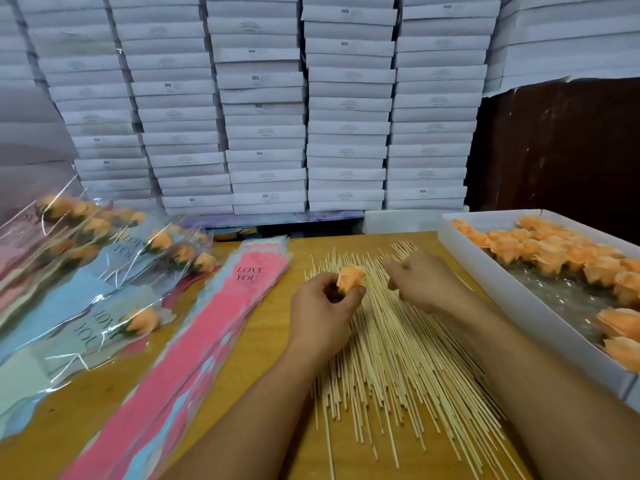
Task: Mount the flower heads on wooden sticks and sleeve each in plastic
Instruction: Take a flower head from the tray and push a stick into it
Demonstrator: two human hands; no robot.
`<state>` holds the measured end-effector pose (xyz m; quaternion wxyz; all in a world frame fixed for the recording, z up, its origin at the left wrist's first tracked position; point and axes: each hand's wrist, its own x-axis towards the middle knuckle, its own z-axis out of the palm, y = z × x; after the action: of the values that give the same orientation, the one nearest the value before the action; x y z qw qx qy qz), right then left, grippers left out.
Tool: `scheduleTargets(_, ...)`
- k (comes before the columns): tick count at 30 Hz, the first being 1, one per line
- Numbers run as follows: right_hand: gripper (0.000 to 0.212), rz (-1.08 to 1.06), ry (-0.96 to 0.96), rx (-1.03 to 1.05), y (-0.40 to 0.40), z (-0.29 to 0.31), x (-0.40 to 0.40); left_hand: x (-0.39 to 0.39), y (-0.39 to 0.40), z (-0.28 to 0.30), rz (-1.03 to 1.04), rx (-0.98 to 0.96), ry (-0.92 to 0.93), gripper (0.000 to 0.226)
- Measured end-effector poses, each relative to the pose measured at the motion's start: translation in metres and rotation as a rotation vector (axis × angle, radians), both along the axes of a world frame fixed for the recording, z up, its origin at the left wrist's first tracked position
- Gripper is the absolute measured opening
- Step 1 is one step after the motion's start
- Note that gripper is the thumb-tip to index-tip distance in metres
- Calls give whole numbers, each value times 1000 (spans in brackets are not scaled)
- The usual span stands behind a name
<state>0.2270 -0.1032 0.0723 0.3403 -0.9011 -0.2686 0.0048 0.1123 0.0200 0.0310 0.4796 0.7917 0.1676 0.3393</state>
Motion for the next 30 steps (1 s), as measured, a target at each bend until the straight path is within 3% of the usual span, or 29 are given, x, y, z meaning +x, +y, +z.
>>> scheduleTargets(2,42,-29,-95,-219,2,-12,0,0,1,-1,8,-34,-13,6)
scheduleTargets(4,43,-48,-139,-307,6,-20,-1,1,1,0,10,-61,-26,9)
scheduleTargets(12,29,-103,-52,-248,6,-25,13,2,3,2,26,-89,-44,12)
scheduleTargets(17,20,-92,89,-123,0,-22,16,3,4,2,31,-106,-45,14)
scheduleTargets(21,6,66,541,316,-8,-13,9,4,5,4,28,-174,-65,13)
scheduleTargets(24,27,227,781,560,-13,-5,2,5,6,8,0,-324,-120,14)
scheduleTargets(26,39,312,821,577,-13,-3,-5,5,7,11,-26,-445,-161,16)
scheduleTargets(30,23,357,705,458,-8,-4,-25,5,10,16,-94,-661,-220,17)
